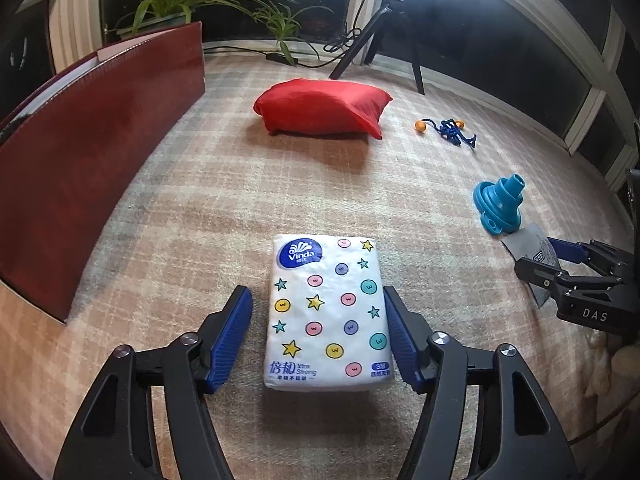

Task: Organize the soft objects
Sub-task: 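Grasp the Vinda tissue pack with the left tool while the right tool grasps the grey tea bag, then carry the tissue pack and grey bag with both tools to the box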

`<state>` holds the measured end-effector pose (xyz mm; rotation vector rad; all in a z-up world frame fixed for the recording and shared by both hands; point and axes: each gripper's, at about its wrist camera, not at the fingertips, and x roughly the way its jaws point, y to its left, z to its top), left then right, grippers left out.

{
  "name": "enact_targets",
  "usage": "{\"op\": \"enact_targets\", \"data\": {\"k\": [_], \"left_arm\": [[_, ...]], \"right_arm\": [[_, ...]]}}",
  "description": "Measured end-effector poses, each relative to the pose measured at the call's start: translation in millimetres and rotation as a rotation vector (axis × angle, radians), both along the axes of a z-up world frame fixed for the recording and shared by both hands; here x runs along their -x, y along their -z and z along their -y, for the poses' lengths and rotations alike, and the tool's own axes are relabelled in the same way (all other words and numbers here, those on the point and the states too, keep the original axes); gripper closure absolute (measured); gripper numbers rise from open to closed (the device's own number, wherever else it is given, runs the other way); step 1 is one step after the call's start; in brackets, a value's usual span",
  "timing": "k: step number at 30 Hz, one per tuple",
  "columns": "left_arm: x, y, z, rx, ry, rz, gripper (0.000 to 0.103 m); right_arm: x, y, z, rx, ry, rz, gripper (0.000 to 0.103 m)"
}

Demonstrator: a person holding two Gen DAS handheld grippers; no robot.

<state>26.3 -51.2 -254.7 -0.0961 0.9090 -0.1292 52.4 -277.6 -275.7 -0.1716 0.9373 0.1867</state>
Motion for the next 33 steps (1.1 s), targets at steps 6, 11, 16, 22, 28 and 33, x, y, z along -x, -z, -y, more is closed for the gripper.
{"op": "enact_targets", "data": {"k": [6,11,16,22,28,33], "left_arm": [[0.1,-0.7,-2.0,0.007,-0.012,0.004,0.049],[0.2,-0.9,-2.5,0.016,-0.015,0.005,0.050],[0.1,-1.8,-4.0,0.022,-0.013,0.005,0.051],[0.8,-2.8,-8.5,0.051,-0.028,0.005,0.051],[2.3,-9.4,-10.6,0.060,-0.031,0.019,0.051],[-0.3,-16.6,-10.3,0.054,-0.021,0.030,0.051]], "right_arm": [[1.8,0.3,0.1,-0.001,-0.009,0.007,0.040],[3.0,-1.1,0.7,-0.005,-0.009,0.015,0.051],[4.7,-1.9,0.7,-0.007,-0.016,0.018,0.052],[5.1,-2.7,1.7,-0.017,-0.005,0.021,0.054],[6.3,-5.0,3.4,-0.023,-0.002,0.026,0.055],[7.6,-12.7,3.0,-0.029,-0.003,0.040,0.055]]}}
